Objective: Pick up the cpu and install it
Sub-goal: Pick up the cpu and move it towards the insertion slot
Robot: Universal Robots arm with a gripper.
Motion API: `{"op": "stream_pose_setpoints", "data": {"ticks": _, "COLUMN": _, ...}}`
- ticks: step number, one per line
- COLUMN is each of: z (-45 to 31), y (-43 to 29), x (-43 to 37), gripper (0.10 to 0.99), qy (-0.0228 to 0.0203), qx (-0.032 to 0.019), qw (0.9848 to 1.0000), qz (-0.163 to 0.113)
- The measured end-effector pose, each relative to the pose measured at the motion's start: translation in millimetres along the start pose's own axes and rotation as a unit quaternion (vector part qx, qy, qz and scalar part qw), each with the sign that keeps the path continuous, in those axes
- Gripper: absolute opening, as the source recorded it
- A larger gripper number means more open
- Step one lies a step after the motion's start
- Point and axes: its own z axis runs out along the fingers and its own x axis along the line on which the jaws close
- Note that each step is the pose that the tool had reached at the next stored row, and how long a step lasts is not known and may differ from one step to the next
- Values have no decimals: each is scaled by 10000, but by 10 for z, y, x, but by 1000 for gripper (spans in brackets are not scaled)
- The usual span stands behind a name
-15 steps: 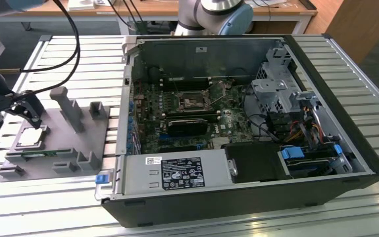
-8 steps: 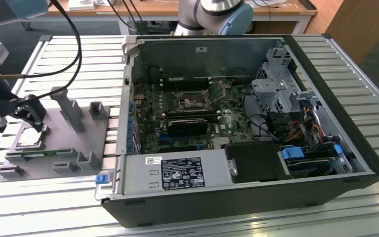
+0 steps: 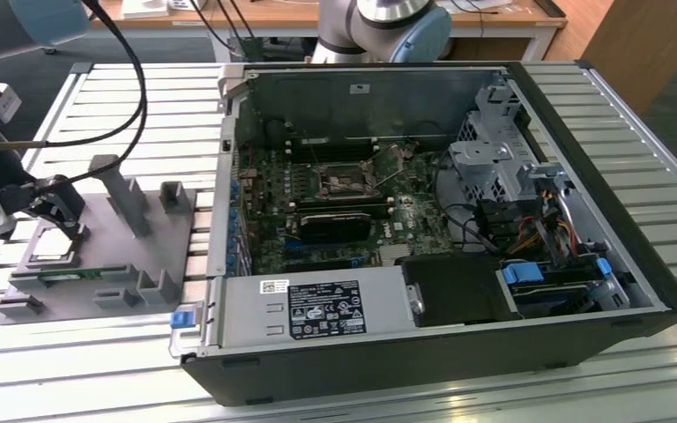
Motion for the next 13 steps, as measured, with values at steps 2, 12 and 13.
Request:
{"op": "stream_pose_setpoints", "data": {"ticks": 2, "z": 26, "y": 12, "x": 1, "gripper": 839, "qy": 0, "qx": 0, "qw": 10000, "qz": 4}}
{"op": "stream_pose_setpoints", "data": {"ticks": 12, "z": 171, "y": 8, "x": 1, "gripper": 827, "qy": 0, "qx": 0, "qw": 10000, "qz": 5}}
{"op": "stream_pose_setpoints", "data": {"ticks": 13, "z": 182, "y": 7, "x": 2, "gripper": 827, "qy": 0, "qx": 0, "qw": 10000, "qz": 5}}
